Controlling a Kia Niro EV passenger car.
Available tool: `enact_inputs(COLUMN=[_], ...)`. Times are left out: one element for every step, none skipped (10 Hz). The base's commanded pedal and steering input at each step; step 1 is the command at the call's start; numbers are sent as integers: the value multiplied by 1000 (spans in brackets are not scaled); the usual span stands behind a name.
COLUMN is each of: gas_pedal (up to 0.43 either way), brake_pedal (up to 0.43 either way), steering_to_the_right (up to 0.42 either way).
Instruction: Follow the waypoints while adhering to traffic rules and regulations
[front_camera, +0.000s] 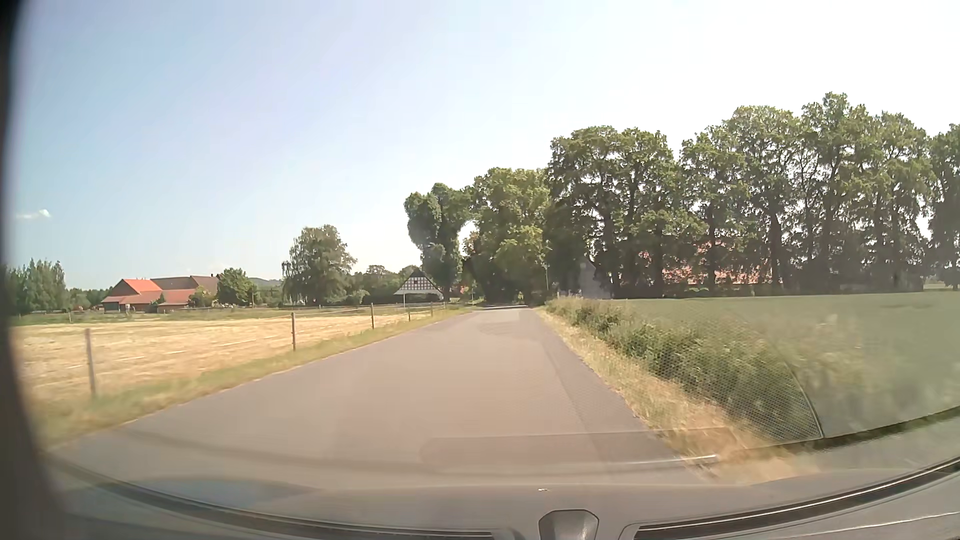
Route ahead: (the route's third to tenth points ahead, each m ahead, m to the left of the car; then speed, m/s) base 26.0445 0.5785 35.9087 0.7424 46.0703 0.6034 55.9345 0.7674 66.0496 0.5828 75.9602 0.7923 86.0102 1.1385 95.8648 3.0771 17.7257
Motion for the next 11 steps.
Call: enact_inputs(gas_pedal=[228, 240, 240, 240, 240, 248, 248, 248, 260, 260, 260], brake_pedal=[6, 6, 6, 6, 6, 6, 6, 6, 6, 6, 6], steering_to_the_right=[2, 1, 1, 0, -1, -1, -1, -1, -1, -1, -1])
